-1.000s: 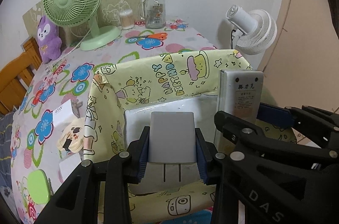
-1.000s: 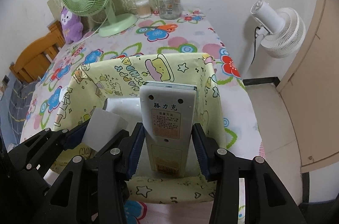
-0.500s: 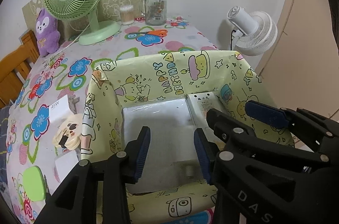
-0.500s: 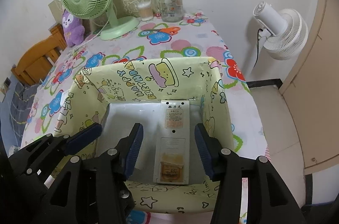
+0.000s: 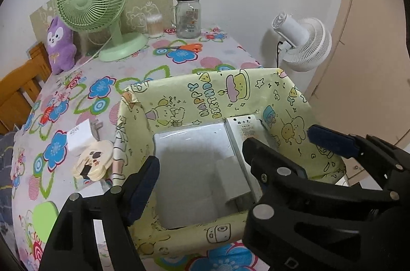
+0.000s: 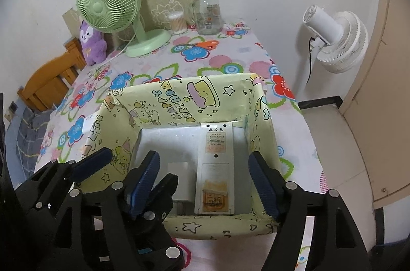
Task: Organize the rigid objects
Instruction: 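Lower both held items into the yellow box and open both tools, then withdraw both tools from the box back over the table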
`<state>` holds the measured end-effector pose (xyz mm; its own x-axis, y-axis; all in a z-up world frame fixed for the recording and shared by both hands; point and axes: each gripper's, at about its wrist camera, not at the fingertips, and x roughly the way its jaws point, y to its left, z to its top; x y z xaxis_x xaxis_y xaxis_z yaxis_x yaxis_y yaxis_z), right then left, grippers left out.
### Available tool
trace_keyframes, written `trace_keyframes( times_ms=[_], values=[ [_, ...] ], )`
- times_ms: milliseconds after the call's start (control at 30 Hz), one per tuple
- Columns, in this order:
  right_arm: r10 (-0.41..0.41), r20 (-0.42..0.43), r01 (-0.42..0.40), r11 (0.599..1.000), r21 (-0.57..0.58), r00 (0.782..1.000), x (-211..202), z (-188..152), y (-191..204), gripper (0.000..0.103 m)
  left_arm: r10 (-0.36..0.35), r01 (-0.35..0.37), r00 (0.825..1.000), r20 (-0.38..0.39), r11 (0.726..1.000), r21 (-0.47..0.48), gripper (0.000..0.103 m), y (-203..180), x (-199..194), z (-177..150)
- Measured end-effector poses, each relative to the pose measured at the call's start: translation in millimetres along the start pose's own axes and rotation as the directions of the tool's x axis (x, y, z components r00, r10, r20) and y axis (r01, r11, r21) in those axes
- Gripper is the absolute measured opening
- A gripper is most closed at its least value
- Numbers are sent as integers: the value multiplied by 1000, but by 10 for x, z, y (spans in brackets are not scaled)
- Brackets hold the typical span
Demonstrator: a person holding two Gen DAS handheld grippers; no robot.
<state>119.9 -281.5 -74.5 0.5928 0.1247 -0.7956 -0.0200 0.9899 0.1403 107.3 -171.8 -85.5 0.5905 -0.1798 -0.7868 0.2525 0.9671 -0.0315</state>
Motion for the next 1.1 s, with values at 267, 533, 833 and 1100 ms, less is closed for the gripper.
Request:
trace_keyframes(
  times_ms=[267,533,833,1100],
  values=[
    [-15,20,15,1000,4,1000,-78,-34,67,86,8,-8,1000,18,1000,3,80,42,-91,-39],
    [-23,55,23,1000,-1,998,-180,-70,168,87,23,-23,998,55,1000,0,81,121,-213,-72],
    [-37,106,38,999,-2,994,-304,-98,351,89,37,-37,994,102,999,0,84,272,-361,-108],
    [-26,144,29,999,-19,989,-387,-109,603,89,56,-54,990,132,998,-14,84,475,-509,-145]
  ],
)
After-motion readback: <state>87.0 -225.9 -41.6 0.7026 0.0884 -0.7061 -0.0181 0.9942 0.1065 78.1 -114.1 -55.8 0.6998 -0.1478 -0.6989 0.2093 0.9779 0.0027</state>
